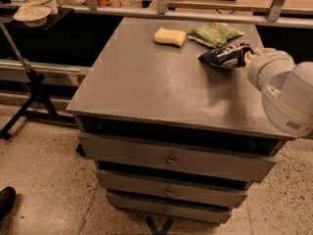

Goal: Move blue chip bag near green jalapeno chip bag

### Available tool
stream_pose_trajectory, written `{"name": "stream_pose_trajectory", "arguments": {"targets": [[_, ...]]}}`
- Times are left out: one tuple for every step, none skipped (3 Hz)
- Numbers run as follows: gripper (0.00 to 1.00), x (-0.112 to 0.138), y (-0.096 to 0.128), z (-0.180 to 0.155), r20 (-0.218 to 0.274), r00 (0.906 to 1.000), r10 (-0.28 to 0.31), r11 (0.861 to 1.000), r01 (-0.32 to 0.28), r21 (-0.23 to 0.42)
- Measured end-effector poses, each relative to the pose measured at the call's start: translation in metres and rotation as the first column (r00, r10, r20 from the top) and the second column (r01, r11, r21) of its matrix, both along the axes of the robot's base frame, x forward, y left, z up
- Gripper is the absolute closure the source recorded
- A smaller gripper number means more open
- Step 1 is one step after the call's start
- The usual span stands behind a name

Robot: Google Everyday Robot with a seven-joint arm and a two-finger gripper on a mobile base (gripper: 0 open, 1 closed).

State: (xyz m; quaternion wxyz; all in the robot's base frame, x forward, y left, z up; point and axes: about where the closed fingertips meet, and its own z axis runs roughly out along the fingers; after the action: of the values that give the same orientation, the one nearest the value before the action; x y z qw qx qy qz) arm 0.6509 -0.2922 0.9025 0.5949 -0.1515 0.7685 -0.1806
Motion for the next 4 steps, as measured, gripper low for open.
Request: {"name": "stream_pose_trajectory", "arguments": {"targets": [[1.0, 0.005, -0.014, 0.005, -0.013, 0.9995, -0.028, 1.0, 0.028, -0.01], [1.0, 0.011, -0.012, 0.004, -0.031, 0.9993, -0.023, 1.0, 0.022, -0.008], [1.0, 0.017, 0.001, -0.008, -0.053, 0.9986, 0.01, 1.0, -0.009, 0.014], [0.81, 0.017, 0.006, -0.018, -0.073, 0.9971, 0.018, 0.999, -0.015, 0.038]]}}
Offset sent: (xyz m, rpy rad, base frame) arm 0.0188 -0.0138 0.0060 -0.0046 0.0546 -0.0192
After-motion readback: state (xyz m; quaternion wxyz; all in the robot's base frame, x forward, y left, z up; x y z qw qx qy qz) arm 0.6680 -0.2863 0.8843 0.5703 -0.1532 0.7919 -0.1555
